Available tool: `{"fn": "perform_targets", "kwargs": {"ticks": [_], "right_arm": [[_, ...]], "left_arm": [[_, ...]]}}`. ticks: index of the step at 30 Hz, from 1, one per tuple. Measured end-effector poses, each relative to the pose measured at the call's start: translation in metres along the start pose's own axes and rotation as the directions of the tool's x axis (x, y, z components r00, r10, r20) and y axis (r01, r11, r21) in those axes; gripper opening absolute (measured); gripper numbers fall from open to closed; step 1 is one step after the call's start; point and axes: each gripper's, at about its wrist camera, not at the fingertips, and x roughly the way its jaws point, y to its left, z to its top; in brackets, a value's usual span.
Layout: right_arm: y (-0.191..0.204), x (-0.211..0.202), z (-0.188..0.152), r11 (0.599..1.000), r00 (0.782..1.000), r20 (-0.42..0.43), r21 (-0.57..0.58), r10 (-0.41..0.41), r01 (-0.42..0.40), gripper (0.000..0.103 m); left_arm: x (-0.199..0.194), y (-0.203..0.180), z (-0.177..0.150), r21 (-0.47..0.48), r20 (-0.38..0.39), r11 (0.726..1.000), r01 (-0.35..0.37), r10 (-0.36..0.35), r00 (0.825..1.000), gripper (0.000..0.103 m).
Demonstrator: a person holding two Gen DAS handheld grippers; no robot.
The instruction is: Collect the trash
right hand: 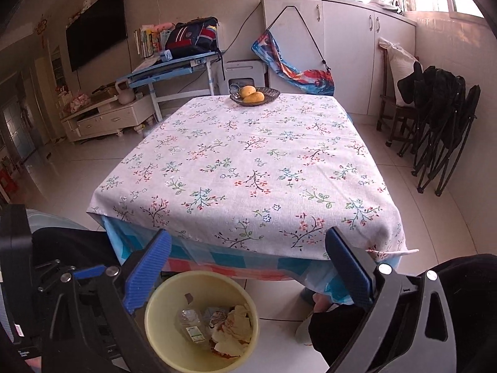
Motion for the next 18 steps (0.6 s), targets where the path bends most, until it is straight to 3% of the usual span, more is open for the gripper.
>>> {"fn": "perform_targets", "kwargs": {"ticks": [4,9,18], "right_arm": [[-0.001,-0.003,0.002,0.998,0.998,0.012,-0.015,-0.054,0.054,0.095],[0.001,-0.01,0.004,0.995,0.995,0.037,-0.036,-0.094,0.096,0.096],[0.005,-0.017,0.007,0.993,0.993,0.064,-0.052,-0.103,0.106,0.096]], "left_arm": [[-0.022,0.002,0.004,-0.03,0.122,0.999,-0.011,0.015,0.992,0.079],[-0.055,0.006,0.009,-0.078,0.265,0.996,-0.053,0.072,0.962,0.089],[-0.086,0.017,0.011,-0.167,0.356,0.981,-0.095,0.15,0.922,0.095]]}}
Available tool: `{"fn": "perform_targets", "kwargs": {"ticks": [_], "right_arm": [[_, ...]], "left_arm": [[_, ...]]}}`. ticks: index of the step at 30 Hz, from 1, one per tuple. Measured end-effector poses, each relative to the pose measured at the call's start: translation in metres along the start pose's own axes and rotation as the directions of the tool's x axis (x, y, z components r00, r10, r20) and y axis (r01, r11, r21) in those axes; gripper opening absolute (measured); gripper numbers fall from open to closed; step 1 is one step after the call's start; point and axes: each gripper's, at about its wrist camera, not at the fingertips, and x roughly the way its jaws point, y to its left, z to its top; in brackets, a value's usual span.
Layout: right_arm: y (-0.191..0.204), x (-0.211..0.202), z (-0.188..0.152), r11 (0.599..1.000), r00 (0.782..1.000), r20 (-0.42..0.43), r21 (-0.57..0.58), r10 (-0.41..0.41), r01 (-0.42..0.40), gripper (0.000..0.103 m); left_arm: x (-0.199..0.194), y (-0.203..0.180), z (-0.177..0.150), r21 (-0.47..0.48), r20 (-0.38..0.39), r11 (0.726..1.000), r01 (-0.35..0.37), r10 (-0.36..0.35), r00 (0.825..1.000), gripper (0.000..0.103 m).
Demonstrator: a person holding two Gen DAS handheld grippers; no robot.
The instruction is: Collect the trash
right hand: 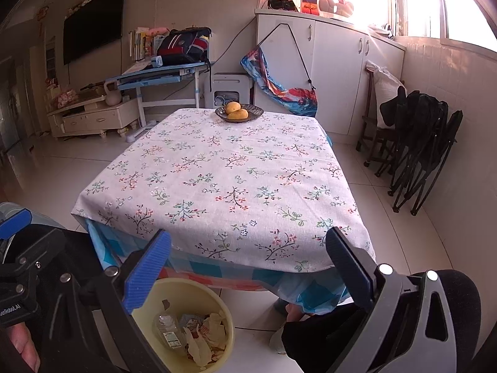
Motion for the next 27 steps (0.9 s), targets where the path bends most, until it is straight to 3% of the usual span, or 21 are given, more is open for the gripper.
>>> {"fn": "perform_targets", "kwargs": {"ticks": [12,27], "right_arm": [[0.002,-0.017,0.006,1.0,1.0,0.002,0.012,-0.026,0.026,0.096],[0.007,-0.047,0.018,0.999,0.998,0.041,0.022,-0.048,0.047,0.096]], "left_arm": [[-0.03,-0.01,0.014,0.021,0.079,1.0,-0.02,0.019,0.997,0.096],[-0.058,-0.008,0.032,0.015,0.135,0.994,-0.106,0.103,0.985,0.096]]}}
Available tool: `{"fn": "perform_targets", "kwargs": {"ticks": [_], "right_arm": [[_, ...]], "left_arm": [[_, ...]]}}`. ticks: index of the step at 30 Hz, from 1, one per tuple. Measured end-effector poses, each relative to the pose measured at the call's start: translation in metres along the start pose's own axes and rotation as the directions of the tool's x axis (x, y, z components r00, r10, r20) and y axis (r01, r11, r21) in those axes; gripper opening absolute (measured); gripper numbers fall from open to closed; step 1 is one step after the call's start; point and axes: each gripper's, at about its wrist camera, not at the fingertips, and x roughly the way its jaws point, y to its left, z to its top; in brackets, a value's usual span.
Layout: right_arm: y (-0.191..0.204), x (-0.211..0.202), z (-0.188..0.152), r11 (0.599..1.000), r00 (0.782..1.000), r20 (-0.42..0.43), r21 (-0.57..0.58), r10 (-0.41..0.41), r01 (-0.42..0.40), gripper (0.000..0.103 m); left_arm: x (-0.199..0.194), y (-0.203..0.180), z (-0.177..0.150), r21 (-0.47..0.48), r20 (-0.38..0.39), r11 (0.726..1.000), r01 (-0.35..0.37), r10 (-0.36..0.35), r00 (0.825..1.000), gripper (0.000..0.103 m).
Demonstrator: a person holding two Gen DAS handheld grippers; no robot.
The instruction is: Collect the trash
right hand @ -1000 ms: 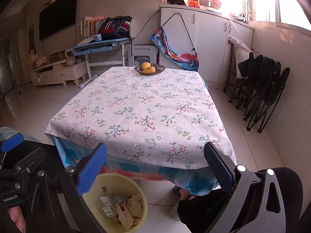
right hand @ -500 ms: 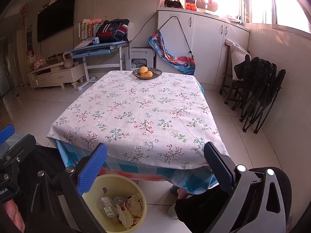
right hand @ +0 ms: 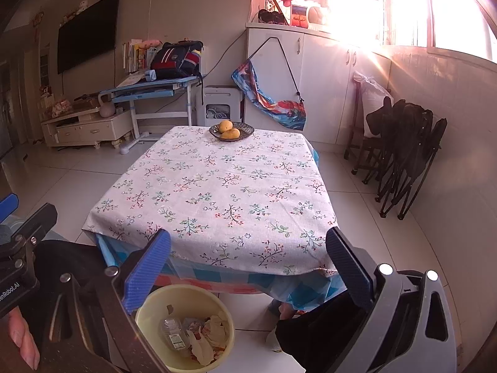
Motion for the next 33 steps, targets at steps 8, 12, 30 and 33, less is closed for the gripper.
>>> {"fn": "perform_targets", "kwargs": {"ticks": [8,12,30,33], "right_arm": [[0.001,-0.007,0.003,1.0,1.0,0.009,0.007,0.01,-0.01,0.096],[0.002,-0.008,0.004,1.0,1.0,0.01,0.005,0.015,-0.015,0.096],[0.006,-0.019,0.008,0.999,0.999,0.035,-0.002,0.034,-0.034,0.096],[0.007,-0.02,0.009,0.999,0.999,0.036,-0.001,0.038,-0.038,0.096]], "left_arm": [[-0.01,-0.002,0.005,0.007,0.027,1.0,-0.014,0.014,1.0,0.096],[-0.013,-0.002,0.007,0.009,0.035,1.0,-0.02,0.02,0.999,0.096],[-0.023,-0.003,0.014,0.003,0.061,1.0,-0.031,0.03,0.998,0.096],[-0.024,-0.004,0.015,0.004,0.063,0.999,-0.032,0.032,0.997,0.096]]}}
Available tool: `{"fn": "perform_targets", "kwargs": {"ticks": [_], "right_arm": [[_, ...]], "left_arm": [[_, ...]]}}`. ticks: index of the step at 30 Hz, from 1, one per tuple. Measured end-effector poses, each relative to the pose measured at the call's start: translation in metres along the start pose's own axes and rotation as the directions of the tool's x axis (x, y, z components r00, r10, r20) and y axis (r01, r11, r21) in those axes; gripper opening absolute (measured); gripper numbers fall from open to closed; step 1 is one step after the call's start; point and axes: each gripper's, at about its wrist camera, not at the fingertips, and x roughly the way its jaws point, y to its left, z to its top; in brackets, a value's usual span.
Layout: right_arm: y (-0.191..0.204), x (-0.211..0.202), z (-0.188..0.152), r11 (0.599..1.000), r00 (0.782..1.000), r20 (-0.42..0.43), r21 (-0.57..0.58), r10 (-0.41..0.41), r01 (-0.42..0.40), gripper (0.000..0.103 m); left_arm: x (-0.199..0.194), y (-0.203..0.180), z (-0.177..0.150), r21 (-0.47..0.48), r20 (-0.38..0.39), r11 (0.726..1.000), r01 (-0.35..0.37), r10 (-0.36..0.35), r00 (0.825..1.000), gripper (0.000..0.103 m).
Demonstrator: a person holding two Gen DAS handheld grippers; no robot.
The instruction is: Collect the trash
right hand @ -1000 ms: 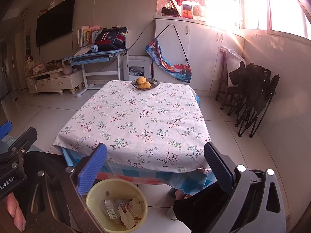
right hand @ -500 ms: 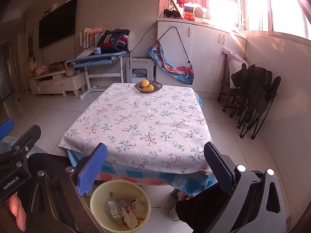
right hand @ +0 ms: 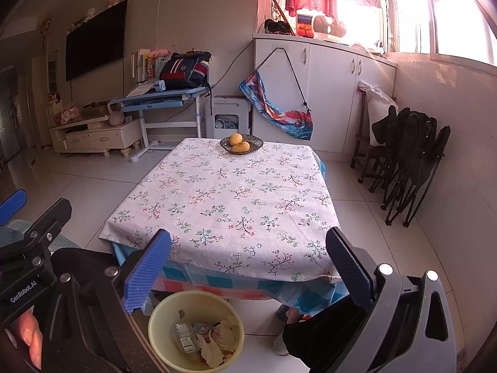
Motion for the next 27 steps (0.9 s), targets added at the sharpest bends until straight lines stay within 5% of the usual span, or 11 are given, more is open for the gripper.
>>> {"fn": "perform_targets", "kwargs": {"ticks": [27], "right_arm": [[0.0019,-0.0025,0.0009,1.0,1.0,0.004,-0.004,0.009,-0.009,0.096]], "left_arm": [[-0.0031,-0.002,0.0033,0.005,0.009,1.0,-0.016,0.016,1.0,0.096]]}}
